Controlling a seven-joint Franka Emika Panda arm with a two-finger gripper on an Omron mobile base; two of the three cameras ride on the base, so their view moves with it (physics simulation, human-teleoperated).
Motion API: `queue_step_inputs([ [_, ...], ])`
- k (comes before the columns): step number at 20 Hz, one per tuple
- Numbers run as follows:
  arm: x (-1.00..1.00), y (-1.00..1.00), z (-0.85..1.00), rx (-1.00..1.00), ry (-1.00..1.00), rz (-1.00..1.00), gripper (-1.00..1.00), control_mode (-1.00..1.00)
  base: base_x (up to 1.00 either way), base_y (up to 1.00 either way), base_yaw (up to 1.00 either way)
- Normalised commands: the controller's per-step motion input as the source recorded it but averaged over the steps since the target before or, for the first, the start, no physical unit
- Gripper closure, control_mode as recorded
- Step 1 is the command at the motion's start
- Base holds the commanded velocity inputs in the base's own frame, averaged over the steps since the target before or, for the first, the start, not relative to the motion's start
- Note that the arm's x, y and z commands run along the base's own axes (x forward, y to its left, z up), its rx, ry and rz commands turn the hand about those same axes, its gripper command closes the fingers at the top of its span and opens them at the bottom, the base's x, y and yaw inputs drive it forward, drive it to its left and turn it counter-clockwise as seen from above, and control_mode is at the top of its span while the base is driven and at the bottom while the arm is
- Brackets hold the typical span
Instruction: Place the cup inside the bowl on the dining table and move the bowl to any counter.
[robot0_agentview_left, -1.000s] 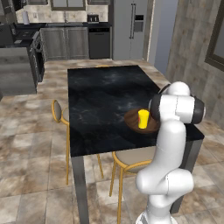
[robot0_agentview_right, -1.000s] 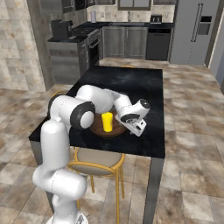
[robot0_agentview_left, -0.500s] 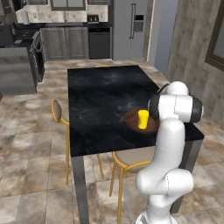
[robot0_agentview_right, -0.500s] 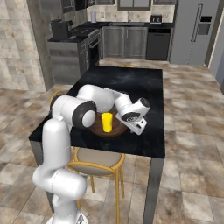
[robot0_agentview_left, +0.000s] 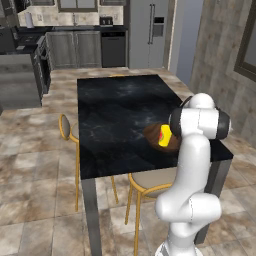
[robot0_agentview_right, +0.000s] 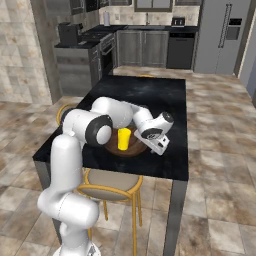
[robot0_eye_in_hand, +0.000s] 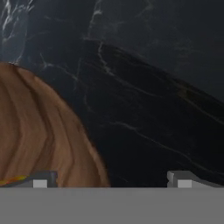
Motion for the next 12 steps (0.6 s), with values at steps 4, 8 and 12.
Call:
queue_step_inputs([
  [4, 0.00, 0.00, 0.00, 0.00, 0.03, 0.00, -1.00, -1.00, 0.00, 0.00, 0.00],
  [8, 0.00, 0.00, 0.00, 0.00, 0.02, 0.00, 1.00, -1.00, 0.00, 0.00, 0.00],
  [12, 0.00, 0.00, 0.00, 0.00, 0.02, 0.00, 1.00, -1.00, 0.00, 0.00, 0.00],
])
